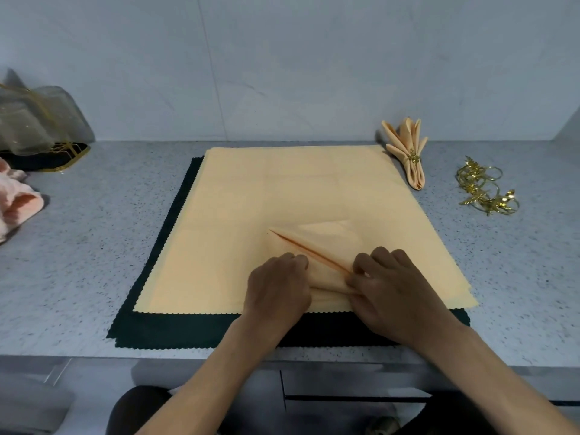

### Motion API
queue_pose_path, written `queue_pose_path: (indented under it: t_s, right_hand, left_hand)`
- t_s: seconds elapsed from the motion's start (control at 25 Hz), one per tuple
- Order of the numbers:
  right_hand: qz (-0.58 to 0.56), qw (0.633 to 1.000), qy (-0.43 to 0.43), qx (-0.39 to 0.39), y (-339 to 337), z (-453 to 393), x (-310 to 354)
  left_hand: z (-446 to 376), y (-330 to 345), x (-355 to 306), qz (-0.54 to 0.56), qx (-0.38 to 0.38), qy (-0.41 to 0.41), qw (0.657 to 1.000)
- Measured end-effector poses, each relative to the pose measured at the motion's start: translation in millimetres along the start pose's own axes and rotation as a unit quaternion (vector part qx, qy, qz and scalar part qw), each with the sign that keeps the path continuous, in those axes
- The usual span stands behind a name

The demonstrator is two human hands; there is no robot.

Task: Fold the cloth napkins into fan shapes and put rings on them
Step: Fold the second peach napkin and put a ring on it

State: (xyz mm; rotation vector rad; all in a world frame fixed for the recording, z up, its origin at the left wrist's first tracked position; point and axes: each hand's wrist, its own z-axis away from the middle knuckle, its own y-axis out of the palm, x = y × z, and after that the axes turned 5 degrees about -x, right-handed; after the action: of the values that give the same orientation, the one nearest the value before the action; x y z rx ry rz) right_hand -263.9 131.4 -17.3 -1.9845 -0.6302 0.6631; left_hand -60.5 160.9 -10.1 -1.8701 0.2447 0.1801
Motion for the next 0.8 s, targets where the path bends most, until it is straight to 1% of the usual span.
queue_pose_path:
  t_s: [0.08,0.16,0.24,0.32,0.4,0.44,0.52,0.56,0.6,0.68,0.72,0.76,0.8]
  right_hand:
    - [0.024,0.999,-0.019,0.02,0,-5,3]
    - [0.037,0.999,-0.015,0.015,-1,-7,10]
    - [0.015,0.999,0.027,0.005,-7,-7,21]
    - [-0.045,0.993,0.107,-0.008,-15,-5,40]
    - [-0.129,0.974,0.183,-0.029,-22,-9,68]
    - [-0.176,0.963,0.202,-0.041,-22,-12,83]
    - [-0.251,0.944,0.211,-0.04,-20,-17,105]
    - [-0.281,0.937,0.205,-0.036,-20,-16,109]
    - [-0.32,0.925,0.2,-0.026,-20,-15,107]
    - [-0.415,0.887,0.202,0.001,-26,-7,87]
    - [-0.434,0.878,0.2,0.008,-29,-1,71]
    - [-0.419,0.889,0.185,0.009,-31,4,54]
    - [-0.375,0.913,0.162,0.016,-33,9,34]
  left_hand:
    - [4,-1,1,0.018,0.007,-0.026,0.999]
    - [8,-2,-1,-0.003,0.022,-0.019,1.0]
    - [10,-4,-4,-0.01,0.027,-0.017,0.999]
    - [6,-10,-3,-0.014,0.047,-0.003,0.999]
    - [-5,-14,2,-0.02,0.118,0.041,0.992]
    - [-14,-16,5,-0.034,0.166,0.072,0.983]
    - [-34,-16,12,-0.049,0.25,0.102,0.961]
    - [-42,-16,14,-0.045,0.269,0.107,0.956]
    - [-46,-15,16,-0.037,0.267,0.116,0.956]
    - [-42,-12,12,-0.012,0.238,0.124,0.963]
    - [-34,-7,8,0.005,0.232,0.117,0.966]
    - [-23,-2,3,0.014,0.234,0.106,0.966]
    - [-12,3,-2,0.009,0.243,0.094,0.965]
